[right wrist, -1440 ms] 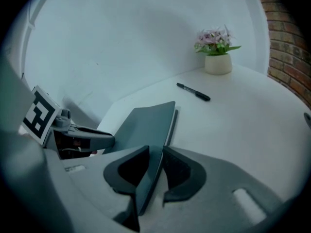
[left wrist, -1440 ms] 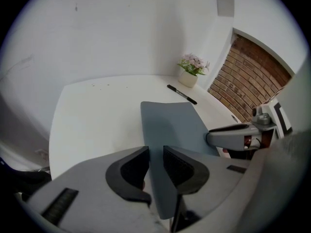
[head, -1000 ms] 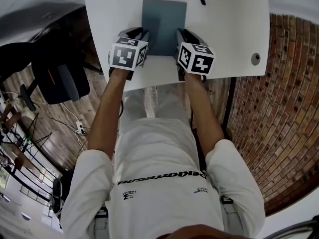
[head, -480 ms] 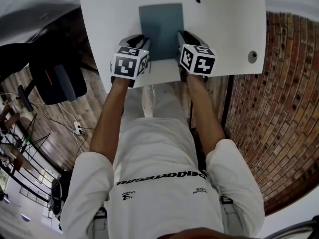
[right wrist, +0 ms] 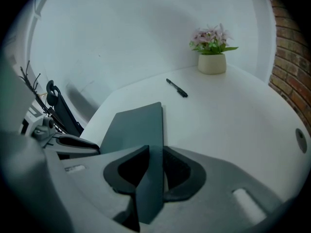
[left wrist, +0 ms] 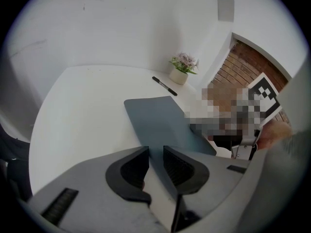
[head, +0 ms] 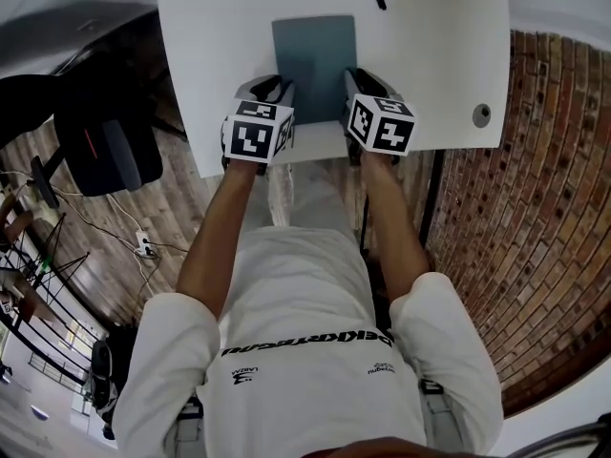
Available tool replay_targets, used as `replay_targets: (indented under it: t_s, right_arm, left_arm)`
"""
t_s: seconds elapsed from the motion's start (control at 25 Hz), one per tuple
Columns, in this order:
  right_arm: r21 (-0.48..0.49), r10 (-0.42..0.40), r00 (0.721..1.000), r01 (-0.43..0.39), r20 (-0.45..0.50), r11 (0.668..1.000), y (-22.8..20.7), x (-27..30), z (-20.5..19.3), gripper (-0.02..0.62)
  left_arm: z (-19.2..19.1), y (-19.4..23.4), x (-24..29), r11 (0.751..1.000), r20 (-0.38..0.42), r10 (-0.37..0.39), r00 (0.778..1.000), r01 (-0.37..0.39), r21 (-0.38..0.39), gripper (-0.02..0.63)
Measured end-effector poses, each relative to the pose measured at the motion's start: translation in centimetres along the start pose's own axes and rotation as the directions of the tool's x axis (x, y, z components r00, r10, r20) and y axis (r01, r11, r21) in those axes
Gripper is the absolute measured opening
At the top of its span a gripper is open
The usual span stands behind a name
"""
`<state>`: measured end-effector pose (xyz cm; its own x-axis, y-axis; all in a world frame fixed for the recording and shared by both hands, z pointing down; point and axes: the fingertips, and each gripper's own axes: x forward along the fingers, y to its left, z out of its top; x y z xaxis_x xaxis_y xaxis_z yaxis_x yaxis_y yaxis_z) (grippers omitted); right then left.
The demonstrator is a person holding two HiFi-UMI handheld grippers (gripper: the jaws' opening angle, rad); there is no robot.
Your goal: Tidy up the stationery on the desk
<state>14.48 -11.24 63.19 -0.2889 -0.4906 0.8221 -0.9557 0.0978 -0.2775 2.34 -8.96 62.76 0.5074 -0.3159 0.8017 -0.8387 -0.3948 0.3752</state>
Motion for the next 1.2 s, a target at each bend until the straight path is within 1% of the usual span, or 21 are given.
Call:
replay_targets:
  t_s: [0.12,0.2,0.24,0.28,0.36,0.44,0.52,0.68,0.8,0.96,1.08,1.2]
  right_arm:
    - [-0.015,-0.005,1.0,0.005,-0.003,1.0,0.1,0.1,0.1,0.086]
    - [-0.022,-0.007,1.0,0.007,-0.005,1.0,0.1,0.1,0.3,0.1]
    - [-0.022,-0.005,1.0,0.005,-0.003,1.0,0.0,-0.1,0.4,0.113]
    - [-0.022,-0.003,1.0,0.003,0.001,1.0,-0.1,-0.3,0.5,0.14]
    - [-0.036,-0.006,1.0,0.006,0.017,0.999,-0.3,-0.8,0.8,0.14]
    - [-0.069,-0.018,0.999,0.021,0.039,0.997,-0.4,-1.3,1.3,0.138]
    - [-0.095,-0.023,0.998,0.029,0.064,0.995,-0.3,-1.7,1.9,0.138]
    - [-0.126,-0.003,0.995,0.016,0.098,0.992,-0.2,-2.3,3.4,0.133]
    - [-0.161,0.0,0.989,0.024,0.151,0.987,-0.5,-2.8,5.2,0.127]
    - [-0.217,0.012,0.975,0.037,0.223,0.975,-1.0,-3.0,8.7,0.117]
    - [-0.255,0.022,0.969,0.042,0.246,0.966,-1.3,-2.4,11.0,0.117]
    - [-0.286,0.026,0.962,0.055,0.273,0.957,-1.7,-1.6,13.0,0.115]
  left_arm:
    - [0.1,0.2,0.0,1.0,0.003,0.0,1.0,0.0,-0.001,0.091]
    - [0.3,0.3,-0.2,1.0,0.017,0.008,1.0,-0.008,-0.001,0.091]
    - [0.5,0.3,-0.4,1.0,0.029,0.014,0.999,-0.014,0.0,0.091]
    - [0.7,0.1,-0.6,1.0,0.042,0.021,0.999,-0.021,0.001,0.091]
    - [1.3,-0.1,-1.1,0.999,0.073,0.041,0.996,-0.042,0.013,0.091]
    - [1.8,-0.6,-1.5,0.998,0.107,0.058,0.993,-0.061,0.027,0.091]
    - [2.4,-1.3,-1.9,0.997,0.147,0.06,0.987,-0.065,0.03,0.083]
    - [3.5,-3.0,-3.0,0.997,0.241,0.056,0.969,-0.068,0.04,0.047]
    - [4.2,-4.3,-3.8,0.997,0.307,0.053,0.95,-0.065,0.03,0.001]
    - [4.9,-5.4,-4.8,0.995,0.377,0.059,0.924,-0.085,0.052,-0.002]
    - [5.0,-6.0,-5.5,0.992,0.404,0.068,0.912,-0.103,0.066,-0.002]
    - [5.0,-6.6,-5.7,0.992,0.425,0.059,0.903,-0.1,0.074,-0.002]
